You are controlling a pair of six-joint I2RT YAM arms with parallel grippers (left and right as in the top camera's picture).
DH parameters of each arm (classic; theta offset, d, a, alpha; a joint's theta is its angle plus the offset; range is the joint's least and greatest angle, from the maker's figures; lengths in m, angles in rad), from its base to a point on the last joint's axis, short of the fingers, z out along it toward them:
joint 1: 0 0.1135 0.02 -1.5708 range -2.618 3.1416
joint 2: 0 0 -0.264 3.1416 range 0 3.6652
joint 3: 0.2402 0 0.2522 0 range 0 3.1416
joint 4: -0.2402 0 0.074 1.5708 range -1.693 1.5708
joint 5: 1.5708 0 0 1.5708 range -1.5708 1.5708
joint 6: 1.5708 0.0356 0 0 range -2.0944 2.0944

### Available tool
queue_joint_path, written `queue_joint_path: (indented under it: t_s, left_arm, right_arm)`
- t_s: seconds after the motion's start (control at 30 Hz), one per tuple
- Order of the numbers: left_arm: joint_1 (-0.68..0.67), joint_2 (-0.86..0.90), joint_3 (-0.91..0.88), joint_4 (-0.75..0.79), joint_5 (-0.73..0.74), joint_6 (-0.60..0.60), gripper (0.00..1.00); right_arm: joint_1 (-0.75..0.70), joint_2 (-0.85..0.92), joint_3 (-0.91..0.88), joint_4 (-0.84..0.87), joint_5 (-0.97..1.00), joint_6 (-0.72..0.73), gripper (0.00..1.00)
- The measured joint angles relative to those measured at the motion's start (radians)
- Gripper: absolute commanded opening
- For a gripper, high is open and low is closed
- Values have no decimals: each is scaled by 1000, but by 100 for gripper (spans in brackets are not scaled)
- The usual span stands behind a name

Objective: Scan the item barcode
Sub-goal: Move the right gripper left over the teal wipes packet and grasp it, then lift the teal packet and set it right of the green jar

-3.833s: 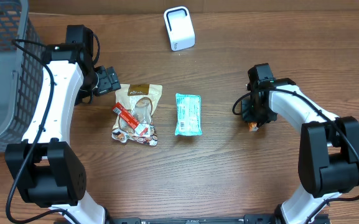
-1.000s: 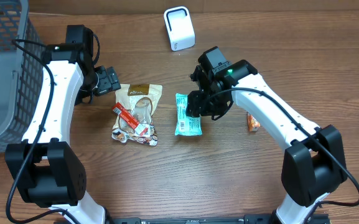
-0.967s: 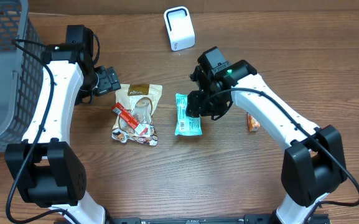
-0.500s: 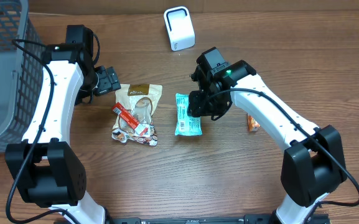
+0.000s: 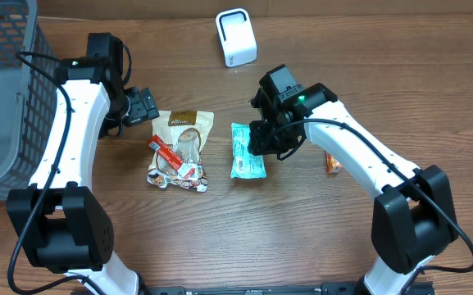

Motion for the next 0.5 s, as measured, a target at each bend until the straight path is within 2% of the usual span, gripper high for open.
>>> queue_joint_path:
  t_s: [0.23,0.5]
  left_arm:
    - [0,0,0,0,0,0,100]
    - [0,0,0,0,0,0,100]
  right_arm:
    - [-2,-2,21,-48,2,1,8]
    - [-45,-2,45,-106,14,-13,7]
